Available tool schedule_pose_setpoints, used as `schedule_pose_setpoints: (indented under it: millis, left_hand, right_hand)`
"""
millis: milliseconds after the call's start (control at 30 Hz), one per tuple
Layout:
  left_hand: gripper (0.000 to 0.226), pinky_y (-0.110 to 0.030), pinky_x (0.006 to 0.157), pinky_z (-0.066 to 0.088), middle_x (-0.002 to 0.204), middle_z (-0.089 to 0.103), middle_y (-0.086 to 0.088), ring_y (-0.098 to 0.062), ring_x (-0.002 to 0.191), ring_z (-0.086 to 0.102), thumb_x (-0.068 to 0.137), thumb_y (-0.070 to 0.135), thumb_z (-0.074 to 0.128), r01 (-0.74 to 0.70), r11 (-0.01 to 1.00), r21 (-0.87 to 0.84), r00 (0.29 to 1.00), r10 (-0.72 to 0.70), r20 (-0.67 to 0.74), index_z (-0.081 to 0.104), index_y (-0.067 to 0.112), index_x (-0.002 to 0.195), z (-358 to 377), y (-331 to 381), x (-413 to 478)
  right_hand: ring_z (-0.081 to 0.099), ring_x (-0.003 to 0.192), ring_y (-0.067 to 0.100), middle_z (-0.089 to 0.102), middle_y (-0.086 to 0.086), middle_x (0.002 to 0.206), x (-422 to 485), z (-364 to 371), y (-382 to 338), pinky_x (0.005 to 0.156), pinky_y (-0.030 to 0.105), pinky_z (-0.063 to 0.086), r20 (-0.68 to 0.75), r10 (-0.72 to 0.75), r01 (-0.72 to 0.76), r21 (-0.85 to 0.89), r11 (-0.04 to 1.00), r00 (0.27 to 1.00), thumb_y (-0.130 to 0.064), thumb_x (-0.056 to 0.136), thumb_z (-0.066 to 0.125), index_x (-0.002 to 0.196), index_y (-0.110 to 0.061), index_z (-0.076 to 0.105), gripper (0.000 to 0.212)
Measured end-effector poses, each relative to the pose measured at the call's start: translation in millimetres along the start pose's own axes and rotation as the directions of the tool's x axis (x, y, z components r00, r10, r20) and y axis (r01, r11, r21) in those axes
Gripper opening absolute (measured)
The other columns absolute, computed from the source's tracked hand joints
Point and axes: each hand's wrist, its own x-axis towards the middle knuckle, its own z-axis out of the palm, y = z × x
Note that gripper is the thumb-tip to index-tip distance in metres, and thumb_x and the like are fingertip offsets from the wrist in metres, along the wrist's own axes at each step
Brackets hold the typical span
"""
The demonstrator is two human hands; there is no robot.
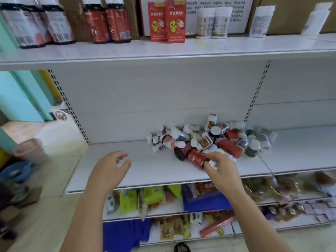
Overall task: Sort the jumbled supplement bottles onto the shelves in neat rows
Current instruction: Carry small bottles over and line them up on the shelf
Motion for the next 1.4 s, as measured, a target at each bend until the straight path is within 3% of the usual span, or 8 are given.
schedule_pose_setpoints:
  millis: [400,633,833,933,1033,1133,1300,1400]
  left_hand:
    - [0.044,-0.028,0.091,0.043,0.131,0.057,-0.005,-0.02,0.111,0.059,0.093,0.031,0.062,0.138,0.982,-0.127,0.988,-0.127,0.089,0.054,0.019,0.134,151,-21,140]
    - [0.045,-0.028,0.087,0.042,0.128,0.061,-0.008,-0.027,0.117,0.057,0.091,0.027,0.063,0.213,0.973,-0.094,0.964,-0.193,0.185,0.053,0.017,0.134,224,-27,187]
    - [0.021,-0.029,0.065,0.041,0.094,0.069,-0.012,-0.031,0.091,0.064,0.091,0.027,0.061,0.207,0.968,-0.143,0.975,-0.193,0.108,0.067,0.01,0.101,220,-19,192]
    - [0.016,-0.018,0.058,0.041,0.085,0.068,-0.002,-0.018,0.078,0.063,0.085,0.026,0.07,0.194,0.917,-0.348,0.98,-0.194,0.035,0.07,0.016,0.097,191,-10,181]
    - [0.018,-0.011,0.06,0.041,0.081,0.069,0.006,-0.008,0.069,0.057,0.083,0.025,0.074,0.14,0.818,-0.557,0.983,-0.184,-0.023,0.071,0.023,0.101,151,6,161]
    - [0.01,-0.019,0.07,0.048,0.079,0.071,0.009,-0.007,0.074,0.061,0.082,0.024,0.072,0.108,0.601,-0.792,0.983,-0.185,-0.007,0.075,0.029,0.089,109,31,135]
    - [0.016,-0.031,0.087,0.054,0.095,0.074,-0.006,-0.019,0.093,0.07,0.093,0.009,0.057,0.083,0.239,-0.967,0.995,-0.08,0.065,0.07,0.011,0.102,47,70,85]
    - [0.015,-0.037,0.085,0.056,0.08,0.069,-0.001,-0.021,0.083,0.07,0.097,0.014,0.053,0.038,0.167,-0.985,0.999,-0.041,0.032,0.068,0.014,0.095,14,90,58]
  right_hand:
    - [0.048,0.118,0.028,0.05,0.007,0.129,151,119,37,0.089,0.033,0.039,0.184,-0.157,0.198,-0.23,0.953,0.97,-0.022,0.088,0.056,0.135,-0.017,0.045,0.049]
    - [0.056,0.101,0.023,0.058,0.003,0.115,194,140,37,0.077,0.029,0.043,0.289,-0.154,0.261,-0.378,0.888,0.945,-0.022,0.09,0.053,0.116,-0.016,0.054,0.027]
    - [0.056,0.069,0.009,0.058,-0.008,0.076,199,127,29,0.059,0.024,0.043,0.239,0.027,-0.064,0.146,0.987,0.971,-0.036,0.084,0.064,0.083,-0.025,0.055,0.015]
    - [0.068,0.095,0.018,0.067,0.007,0.11,189,116,15,0.088,0.036,0.057,0.367,0.15,-0.355,0.592,0.723,0.918,-0.024,0.085,0.07,0.106,-0.017,0.063,0.023]
    - [0.066,0.086,0.016,0.072,0.007,0.094,170,99,-10,0.075,0.026,0.054,0.374,0.139,-0.394,0.799,0.453,0.917,-0.011,0.089,0.065,0.099,-0.008,0.063,0.011]
    - [0.053,0.06,0.012,0.06,0.006,0.07,146,75,-45,0.05,0.019,0.044,0.386,0.149,-0.412,0.881,0.234,0.91,-0.009,0.093,0.06,0.087,-0.005,0.061,0.008]
    - [0.06,0.075,0.021,0.065,0.011,0.08,99,40,-91,0.098,0.037,0.046,0.438,0.123,-0.443,0.897,0.014,0.891,-0.037,0.091,0.061,0.096,-0.006,0.058,0.031]
    - [0.065,0.071,0.022,0.065,0.011,0.076,67,18,-115,0.084,0.033,0.052,0.469,0.04,-0.462,0.879,-0.121,0.882,-0.032,0.094,0.058,0.098,-0.005,0.05,0.028]
